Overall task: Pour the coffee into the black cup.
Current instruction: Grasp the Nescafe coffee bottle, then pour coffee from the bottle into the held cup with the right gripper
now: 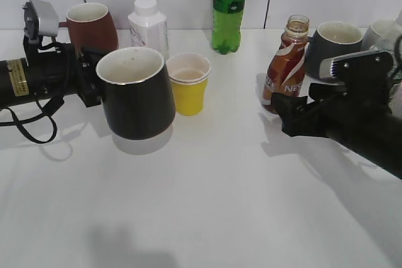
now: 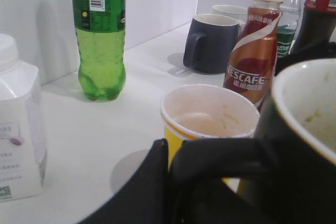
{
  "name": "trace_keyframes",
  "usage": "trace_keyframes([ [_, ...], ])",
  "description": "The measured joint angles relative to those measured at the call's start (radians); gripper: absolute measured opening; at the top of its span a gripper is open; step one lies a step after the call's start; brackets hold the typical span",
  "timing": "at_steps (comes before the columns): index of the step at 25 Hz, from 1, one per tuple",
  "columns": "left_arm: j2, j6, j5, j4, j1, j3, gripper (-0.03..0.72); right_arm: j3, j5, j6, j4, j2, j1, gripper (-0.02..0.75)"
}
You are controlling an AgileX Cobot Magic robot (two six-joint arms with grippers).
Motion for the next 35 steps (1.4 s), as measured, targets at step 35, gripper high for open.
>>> trace_keyframes([
  [35,0.0,0.0,0.0,0.001,0.0,0.0,0.038,-0.236,-0.062,-0.059,0.076,0.245,0.0,0.535],
])
